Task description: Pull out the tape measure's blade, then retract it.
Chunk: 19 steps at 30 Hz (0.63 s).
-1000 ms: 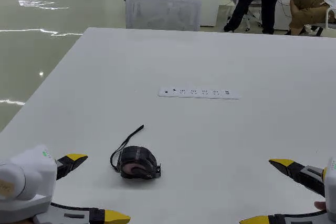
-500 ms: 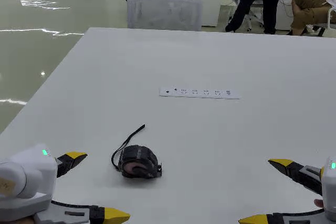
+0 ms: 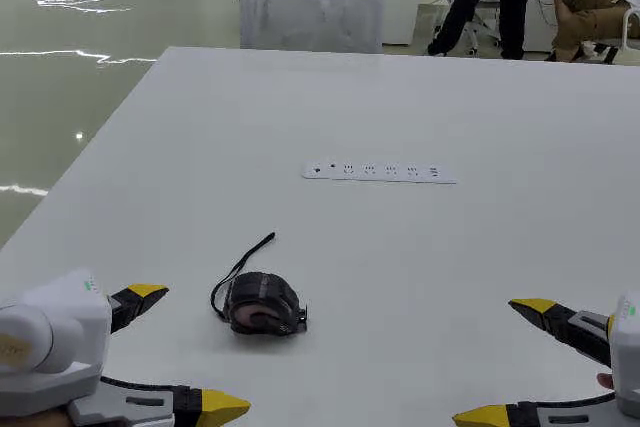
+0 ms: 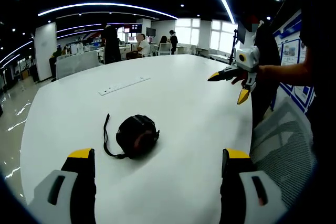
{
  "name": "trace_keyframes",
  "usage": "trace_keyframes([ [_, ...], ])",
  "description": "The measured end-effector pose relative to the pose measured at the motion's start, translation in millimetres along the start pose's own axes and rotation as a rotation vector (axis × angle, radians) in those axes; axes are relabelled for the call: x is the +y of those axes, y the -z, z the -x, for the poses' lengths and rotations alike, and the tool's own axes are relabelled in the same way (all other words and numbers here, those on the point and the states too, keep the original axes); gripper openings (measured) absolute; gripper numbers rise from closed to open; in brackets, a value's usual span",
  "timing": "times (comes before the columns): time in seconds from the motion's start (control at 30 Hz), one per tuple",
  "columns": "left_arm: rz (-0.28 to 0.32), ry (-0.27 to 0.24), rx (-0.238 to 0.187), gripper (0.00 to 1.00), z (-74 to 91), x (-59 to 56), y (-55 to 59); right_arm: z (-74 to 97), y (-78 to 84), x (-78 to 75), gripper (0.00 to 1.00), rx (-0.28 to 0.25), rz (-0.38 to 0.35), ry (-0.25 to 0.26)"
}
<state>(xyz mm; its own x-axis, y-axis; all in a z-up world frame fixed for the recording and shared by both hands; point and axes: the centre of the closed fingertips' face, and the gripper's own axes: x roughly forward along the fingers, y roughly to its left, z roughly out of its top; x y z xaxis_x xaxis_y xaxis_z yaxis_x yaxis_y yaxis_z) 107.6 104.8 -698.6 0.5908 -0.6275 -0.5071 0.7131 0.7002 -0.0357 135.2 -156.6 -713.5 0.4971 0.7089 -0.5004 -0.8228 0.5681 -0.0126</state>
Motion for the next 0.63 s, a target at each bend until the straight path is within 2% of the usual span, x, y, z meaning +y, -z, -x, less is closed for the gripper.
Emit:
trace_keyframes([
  [0.4,0.0,-0.002,-0.009,0.99,-1.6,-2.7,0.5,1.3,-0.2,4.8,0.96,0.007,0.002,-0.005],
  [0.63,-0.004,-0.001,-0.009,0.99,-1.2,-5.8,-1.2,3.8,4.9,-2.1,0.96,0.0,0.004,0.004],
])
